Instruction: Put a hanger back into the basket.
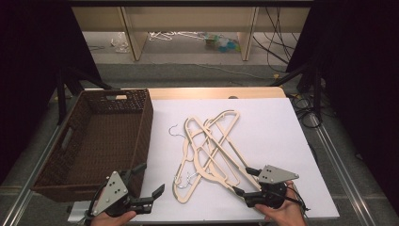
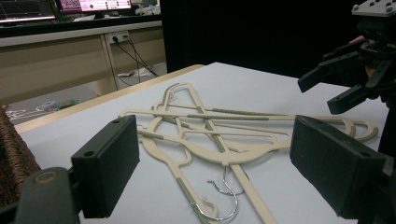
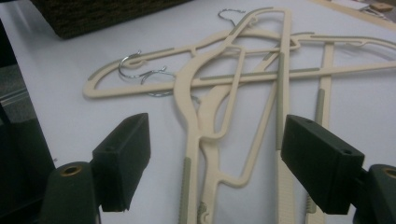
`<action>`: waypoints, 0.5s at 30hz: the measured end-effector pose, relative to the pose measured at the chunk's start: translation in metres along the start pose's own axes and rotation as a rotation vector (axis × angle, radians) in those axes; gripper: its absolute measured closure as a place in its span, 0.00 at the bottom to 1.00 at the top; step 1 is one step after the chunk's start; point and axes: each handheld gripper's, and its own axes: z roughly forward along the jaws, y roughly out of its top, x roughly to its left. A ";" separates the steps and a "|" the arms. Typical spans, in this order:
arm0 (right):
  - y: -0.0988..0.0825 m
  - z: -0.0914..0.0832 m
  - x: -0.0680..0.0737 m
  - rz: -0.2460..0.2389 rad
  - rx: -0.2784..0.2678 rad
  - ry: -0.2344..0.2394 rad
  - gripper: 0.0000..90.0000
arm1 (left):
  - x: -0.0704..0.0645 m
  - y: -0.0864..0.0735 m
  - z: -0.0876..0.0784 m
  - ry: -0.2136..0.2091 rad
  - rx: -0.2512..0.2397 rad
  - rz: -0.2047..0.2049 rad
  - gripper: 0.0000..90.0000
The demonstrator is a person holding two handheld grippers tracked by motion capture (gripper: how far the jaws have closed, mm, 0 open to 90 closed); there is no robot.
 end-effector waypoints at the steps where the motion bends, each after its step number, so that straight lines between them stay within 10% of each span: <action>1: 0.000 0.001 0.000 -0.009 0.008 -0.003 0.30 | 0.000 0.000 0.000 0.000 0.000 0.000 0.18; 15: 0.001 0.038 0.007 -0.041 0.249 0.110 0.52 | -0.003 -0.002 0.003 -0.005 0.015 0.000 0.18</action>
